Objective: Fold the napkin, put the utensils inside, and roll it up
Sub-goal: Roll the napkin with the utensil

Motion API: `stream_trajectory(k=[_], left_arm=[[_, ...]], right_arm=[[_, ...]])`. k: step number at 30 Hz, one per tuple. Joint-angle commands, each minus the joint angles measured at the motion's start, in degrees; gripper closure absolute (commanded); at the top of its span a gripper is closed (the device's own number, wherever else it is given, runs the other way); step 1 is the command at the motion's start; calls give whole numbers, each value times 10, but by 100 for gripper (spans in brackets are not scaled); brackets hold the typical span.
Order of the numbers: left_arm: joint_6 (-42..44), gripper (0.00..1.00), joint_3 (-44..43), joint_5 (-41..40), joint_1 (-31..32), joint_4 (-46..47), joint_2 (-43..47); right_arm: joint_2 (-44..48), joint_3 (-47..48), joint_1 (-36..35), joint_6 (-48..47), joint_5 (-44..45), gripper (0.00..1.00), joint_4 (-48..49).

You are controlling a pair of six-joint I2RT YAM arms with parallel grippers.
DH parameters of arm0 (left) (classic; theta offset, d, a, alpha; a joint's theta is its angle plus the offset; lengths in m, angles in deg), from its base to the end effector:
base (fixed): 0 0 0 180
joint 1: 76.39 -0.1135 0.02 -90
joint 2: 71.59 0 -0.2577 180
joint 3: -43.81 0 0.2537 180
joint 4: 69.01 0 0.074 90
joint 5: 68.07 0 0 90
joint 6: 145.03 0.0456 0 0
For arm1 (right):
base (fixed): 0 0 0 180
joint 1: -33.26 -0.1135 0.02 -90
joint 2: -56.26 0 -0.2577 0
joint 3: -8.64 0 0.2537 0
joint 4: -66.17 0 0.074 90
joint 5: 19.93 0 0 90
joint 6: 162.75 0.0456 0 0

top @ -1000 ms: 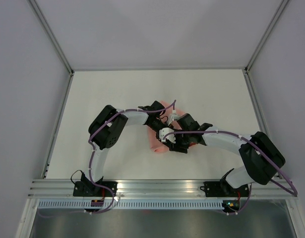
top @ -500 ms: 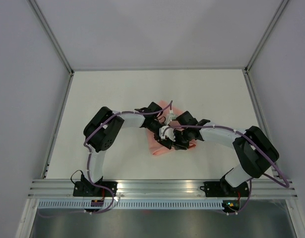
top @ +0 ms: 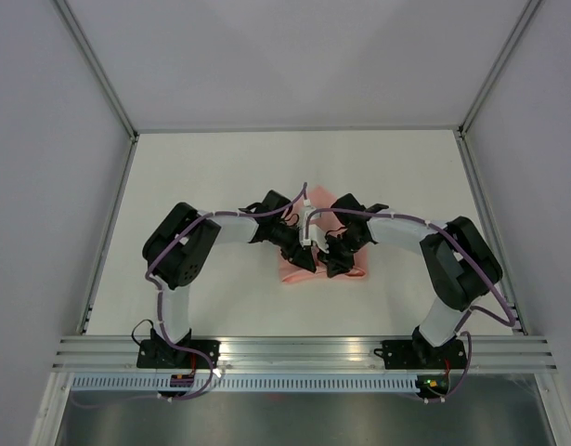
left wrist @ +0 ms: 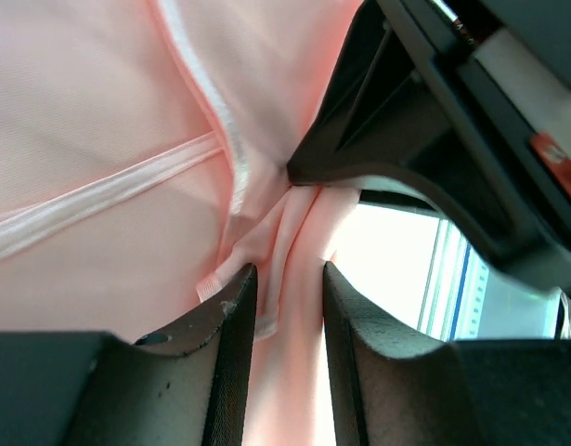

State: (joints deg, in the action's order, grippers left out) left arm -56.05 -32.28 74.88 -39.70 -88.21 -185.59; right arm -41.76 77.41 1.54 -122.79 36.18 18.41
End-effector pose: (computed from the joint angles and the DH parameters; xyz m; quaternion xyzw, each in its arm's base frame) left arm 0.2830 -0.2563 0.1078 0.3831 0.7786 -0.4865 0.1016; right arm 0.2439 0.1806 0.1357 -0.6470 0.6970 0.2687 0.1529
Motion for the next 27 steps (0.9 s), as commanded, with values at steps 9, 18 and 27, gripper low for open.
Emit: stream_trajectory(k=[9, 18, 27], left_arm=[[-83, 61, 44, -13, -35, 120, 112], [-102, 62, 91, -77, -43, 180, 175], [-61, 63, 258, -252, -25, 352, 325]], right_arm=[[-106, 68, 52, -80, -75, 80, -147], [-169, 118, 88, -130, -107, 83, -215], [-243, 181, 105, -165, -129, 83, -289]])
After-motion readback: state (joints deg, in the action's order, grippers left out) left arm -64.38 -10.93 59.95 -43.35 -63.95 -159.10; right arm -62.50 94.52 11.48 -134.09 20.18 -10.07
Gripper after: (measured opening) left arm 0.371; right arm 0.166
